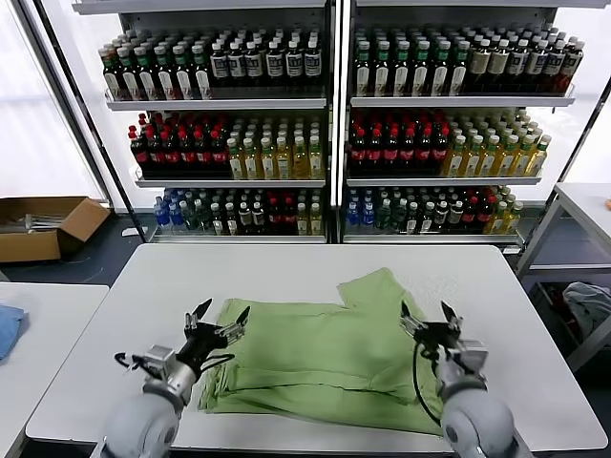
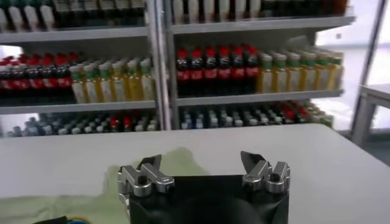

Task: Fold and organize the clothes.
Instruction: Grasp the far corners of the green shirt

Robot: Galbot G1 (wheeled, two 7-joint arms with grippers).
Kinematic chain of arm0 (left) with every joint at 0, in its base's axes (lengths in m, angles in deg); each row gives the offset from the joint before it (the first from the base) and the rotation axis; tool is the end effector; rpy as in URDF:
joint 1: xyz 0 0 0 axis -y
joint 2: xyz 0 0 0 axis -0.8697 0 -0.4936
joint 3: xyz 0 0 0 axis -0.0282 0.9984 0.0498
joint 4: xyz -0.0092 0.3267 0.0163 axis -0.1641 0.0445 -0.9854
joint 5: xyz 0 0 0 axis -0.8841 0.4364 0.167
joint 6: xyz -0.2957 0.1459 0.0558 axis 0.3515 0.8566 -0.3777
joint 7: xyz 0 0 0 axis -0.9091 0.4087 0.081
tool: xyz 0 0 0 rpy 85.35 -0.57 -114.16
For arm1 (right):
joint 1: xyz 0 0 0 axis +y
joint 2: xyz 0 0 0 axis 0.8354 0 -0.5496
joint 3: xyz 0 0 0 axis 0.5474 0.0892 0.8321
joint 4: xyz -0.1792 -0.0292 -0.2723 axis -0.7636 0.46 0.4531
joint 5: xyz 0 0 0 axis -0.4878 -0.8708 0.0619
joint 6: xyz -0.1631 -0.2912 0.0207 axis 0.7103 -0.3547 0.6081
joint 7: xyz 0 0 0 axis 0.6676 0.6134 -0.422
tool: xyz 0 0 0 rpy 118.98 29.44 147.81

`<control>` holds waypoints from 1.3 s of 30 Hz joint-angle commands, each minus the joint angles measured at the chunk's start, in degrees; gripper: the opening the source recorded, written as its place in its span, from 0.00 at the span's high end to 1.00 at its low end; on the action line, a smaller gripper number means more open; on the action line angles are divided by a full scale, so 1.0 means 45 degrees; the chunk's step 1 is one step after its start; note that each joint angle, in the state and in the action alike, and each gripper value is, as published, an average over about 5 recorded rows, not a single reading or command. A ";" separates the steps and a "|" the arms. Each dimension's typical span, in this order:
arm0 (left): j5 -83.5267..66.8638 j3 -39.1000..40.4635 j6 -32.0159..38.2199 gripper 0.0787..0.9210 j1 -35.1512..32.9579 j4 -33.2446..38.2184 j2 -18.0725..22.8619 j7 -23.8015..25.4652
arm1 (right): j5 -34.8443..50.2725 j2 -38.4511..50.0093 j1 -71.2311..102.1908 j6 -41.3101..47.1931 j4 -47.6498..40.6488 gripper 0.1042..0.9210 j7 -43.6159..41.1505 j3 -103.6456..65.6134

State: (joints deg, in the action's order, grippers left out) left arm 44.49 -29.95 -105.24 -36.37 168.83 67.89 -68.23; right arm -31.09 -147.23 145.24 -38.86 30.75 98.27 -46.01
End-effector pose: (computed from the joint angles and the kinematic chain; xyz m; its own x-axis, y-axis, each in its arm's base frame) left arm 0.2868 0.0535 -0.2657 -0.9268 0.2584 0.2727 0.2633 0.9645 -0.0189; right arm 0.3180 -0.0335 -0.2547 -0.9445 -0.0845 0.3175 -0.0837 0.9964 0.0161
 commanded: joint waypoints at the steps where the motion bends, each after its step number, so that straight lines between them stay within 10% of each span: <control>1: -0.0453 0.1391 -0.0697 0.12 0.4218 -0.4353 -0.0254 0.0429 | 0.0842 -0.0191 -0.5124 0.0637 -0.5249 0.12 -0.1294 0.2432; 39: -0.0127 0.1584 -0.2505 0.12 0.3193 -0.4157 -0.0379 0.0279 | -0.1146 -0.2559 -0.4353 0.0764 -0.7343 0.12 -0.1200 0.1240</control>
State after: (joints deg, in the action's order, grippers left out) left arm 43.79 -22.87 -115.89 -21.22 150.10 66.32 -67.01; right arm -35.77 -158.03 124.25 -35.73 -1.27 92.86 -40.49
